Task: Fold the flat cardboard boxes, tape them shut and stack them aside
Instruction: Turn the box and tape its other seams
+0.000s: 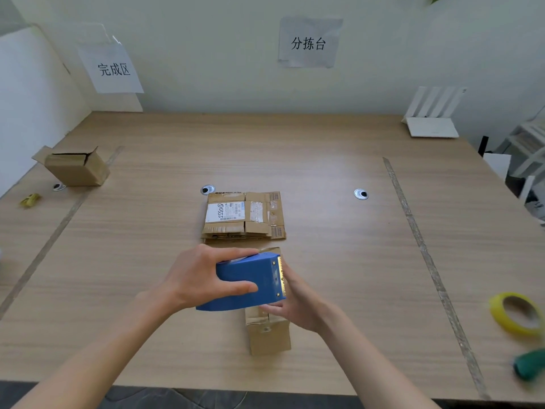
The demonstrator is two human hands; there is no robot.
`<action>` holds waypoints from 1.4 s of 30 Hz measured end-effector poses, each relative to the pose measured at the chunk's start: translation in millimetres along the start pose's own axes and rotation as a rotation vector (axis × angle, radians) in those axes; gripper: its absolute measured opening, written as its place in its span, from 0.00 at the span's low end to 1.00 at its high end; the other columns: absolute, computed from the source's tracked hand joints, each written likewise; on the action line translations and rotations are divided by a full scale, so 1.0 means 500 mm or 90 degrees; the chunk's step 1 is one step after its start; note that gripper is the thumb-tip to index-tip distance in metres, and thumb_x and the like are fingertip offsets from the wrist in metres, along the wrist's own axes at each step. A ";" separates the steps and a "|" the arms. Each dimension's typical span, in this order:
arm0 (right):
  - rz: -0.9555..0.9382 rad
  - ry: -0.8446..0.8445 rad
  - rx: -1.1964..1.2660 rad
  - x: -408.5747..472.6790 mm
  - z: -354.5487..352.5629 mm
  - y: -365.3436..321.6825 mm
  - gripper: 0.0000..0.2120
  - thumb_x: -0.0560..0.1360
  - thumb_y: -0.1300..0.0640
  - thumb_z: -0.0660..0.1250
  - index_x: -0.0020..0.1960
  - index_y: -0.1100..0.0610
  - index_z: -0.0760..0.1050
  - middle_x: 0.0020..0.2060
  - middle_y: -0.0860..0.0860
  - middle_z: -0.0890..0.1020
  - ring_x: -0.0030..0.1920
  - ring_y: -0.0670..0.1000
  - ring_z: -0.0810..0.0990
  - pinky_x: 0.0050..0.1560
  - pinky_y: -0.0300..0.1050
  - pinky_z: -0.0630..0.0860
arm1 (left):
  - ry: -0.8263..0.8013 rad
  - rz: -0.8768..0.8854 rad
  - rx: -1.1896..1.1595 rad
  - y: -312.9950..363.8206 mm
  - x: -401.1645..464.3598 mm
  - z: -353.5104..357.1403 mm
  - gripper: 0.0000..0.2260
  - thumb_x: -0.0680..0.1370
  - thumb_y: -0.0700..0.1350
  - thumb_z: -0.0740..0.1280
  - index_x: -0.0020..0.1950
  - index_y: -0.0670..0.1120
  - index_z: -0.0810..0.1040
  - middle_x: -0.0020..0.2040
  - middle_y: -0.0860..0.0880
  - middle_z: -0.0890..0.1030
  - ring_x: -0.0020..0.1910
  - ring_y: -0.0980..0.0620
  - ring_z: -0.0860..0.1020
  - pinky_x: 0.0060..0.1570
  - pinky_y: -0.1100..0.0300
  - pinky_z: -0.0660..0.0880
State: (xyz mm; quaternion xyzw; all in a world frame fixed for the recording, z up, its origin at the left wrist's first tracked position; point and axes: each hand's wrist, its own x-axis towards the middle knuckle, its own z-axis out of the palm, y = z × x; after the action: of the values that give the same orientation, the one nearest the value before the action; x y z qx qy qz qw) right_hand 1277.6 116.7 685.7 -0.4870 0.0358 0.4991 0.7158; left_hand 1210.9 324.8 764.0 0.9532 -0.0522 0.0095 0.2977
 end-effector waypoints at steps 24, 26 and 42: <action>-0.203 0.129 -0.101 -0.040 -0.144 0.020 0.19 0.70 0.66 0.79 0.60 0.61 0.81 0.41 0.56 0.83 0.44 0.54 0.85 0.50 0.45 0.83 | -0.028 -0.084 -0.013 -0.017 -0.073 0.019 0.23 0.64 0.73 0.68 0.59 0.79 0.72 0.49 0.73 0.80 0.45 0.64 0.81 0.42 0.63 0.77; -0.199 0.144 -0.136 -0.049 -0.149 0.025 0.16 0.71 0.69 0.77 0.58 0.63 0.82 0.41 0.57 0.83 0.42 0.54 0.85 0.48 0.44 0.83 | -0.032 -0.100 -0.012 -0.031 -0.086 0.026 0.22 0.64 0.73 0.67 0.58 0.79 0.72 0.49 0.74 0.80 0.45 0.65 0.80 0.41 0.63 0.76; -0.253 0.300 -0.412 -0.067 -0.183 0.060 0.11 0.68 0.64 0.81 0.46 0.55 0.83 0.37 0.53 0.87 0.36 0.52 0.87 0.35 0.36 0.79 | -0.121 -0.155 0.110 -0.128 -0.128 0.082 0.28 0.63 0.78 0.64 0.62 0.75 0.73 0.45 0.67 0.82 0.40 0.64 0.80 0.44 0.62 0.77</action>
State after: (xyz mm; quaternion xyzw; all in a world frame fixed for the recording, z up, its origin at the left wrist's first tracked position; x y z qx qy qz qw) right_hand 1278.3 27.4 636.2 -0.7840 -0.0545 0.2126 0.5806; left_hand 1153.6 360.0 690.8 0.9710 0.0368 -0.1127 0.2077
